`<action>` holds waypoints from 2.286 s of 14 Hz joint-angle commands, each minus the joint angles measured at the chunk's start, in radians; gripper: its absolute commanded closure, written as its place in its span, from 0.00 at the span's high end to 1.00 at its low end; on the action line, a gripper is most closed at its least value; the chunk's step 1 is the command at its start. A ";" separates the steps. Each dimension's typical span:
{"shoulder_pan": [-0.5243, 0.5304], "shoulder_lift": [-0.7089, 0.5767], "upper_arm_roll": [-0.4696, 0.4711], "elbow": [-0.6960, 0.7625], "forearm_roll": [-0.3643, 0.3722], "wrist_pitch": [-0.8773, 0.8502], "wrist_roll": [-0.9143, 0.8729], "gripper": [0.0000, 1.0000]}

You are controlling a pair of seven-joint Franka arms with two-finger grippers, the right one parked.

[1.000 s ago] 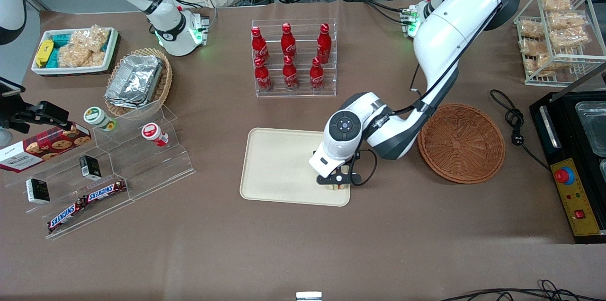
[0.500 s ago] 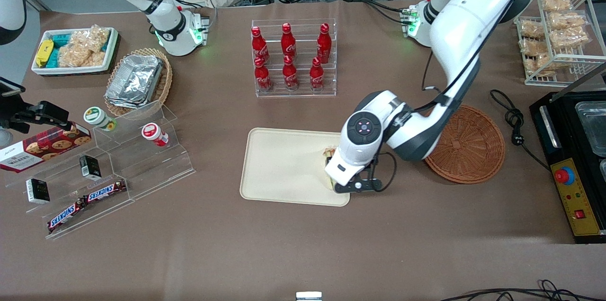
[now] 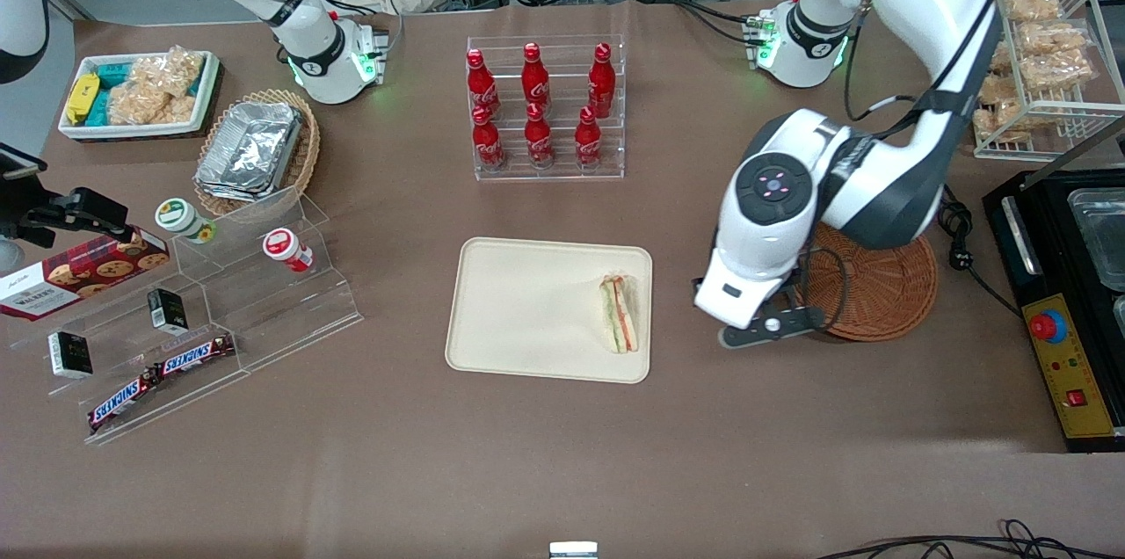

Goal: Place sandwich from basket to tray
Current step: 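Open the left gripper and withdraw it back over the basket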

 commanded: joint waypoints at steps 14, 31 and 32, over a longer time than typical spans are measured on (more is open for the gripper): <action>0.256 -0.427 0.000 -0.366 -0.302 0.048 0.340 0.99; 0.309 -0.398 0.118 -0.137 -0.459 -0.075 0.670 0.99; 0.226 -0.401 0.244 -0.137 -0.468 -0.083 0.691 0.99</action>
